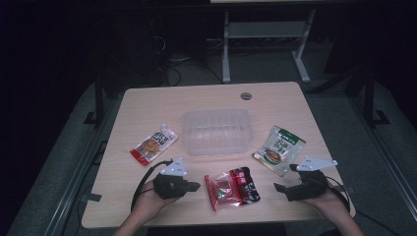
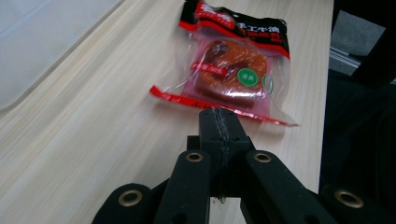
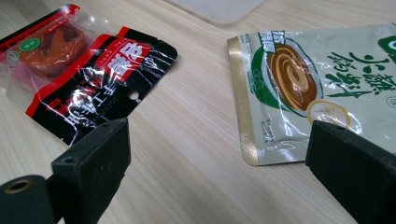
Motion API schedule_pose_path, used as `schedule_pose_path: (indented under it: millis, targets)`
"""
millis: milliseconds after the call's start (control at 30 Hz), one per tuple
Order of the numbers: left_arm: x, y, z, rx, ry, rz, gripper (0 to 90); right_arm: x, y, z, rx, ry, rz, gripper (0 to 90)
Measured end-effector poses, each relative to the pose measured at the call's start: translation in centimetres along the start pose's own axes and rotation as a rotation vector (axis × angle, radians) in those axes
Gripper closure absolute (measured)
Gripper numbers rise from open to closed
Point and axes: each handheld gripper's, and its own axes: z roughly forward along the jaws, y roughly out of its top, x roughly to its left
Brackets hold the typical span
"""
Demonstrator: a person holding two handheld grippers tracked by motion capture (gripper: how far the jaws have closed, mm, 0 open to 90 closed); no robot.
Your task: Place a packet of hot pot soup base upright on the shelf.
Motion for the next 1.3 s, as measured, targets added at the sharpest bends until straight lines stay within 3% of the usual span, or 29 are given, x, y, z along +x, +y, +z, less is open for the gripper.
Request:
schedule_pose_path:
  millis: [367, 500, 667, 800, 967, 1200, 1300]
  targets:
    - [-0.1, 1.6, 2.3, 0.002, -0.015, 0.024, 89.8, -0.2, 0.0, 0.1, -0.002, 0.008, -0.004, 6.2]
    - [-0.6, 2.0, 3.0, 0.016, -0.044, 0.042, 89.8, -0.2, -0.2, -0.1, -0.005, 0.006, -0.003, 6.2]
    - [-2.2, 2.9, 4.9, 0.023, -0.117, 0.082, 89.8, -0.2, -0.2, -0.2, -0.002, 0.0, -0.005, 6.2]
    - [-3.3, 3.1, 6.2, 0.044, -0.142, 0.102, 89.8, -0.1, -0.2, -0.1, 0.002, 0.004, -0.007, 6.3]
    - [-3.5, 2.9, 7.4, 0.071, -0.125, 0.123, 89.8, -0.1, -0.1, -0.1, -0.001, 0.01, -0.009, 6.3]
    - [-2.1, 3.2, 7.6, 0.049, -0.067, 0.093, 89.8, 0.5, 1.3, 0.8, -0.03, 0.046, -0.019, 6.3]
    - [-1.3, 3.4, 7.7, 0.037, -0.048, 0.082, 89.8, 1.2, 2.4, 1.9, -0.028, 0.071, -0.05, 6.3]
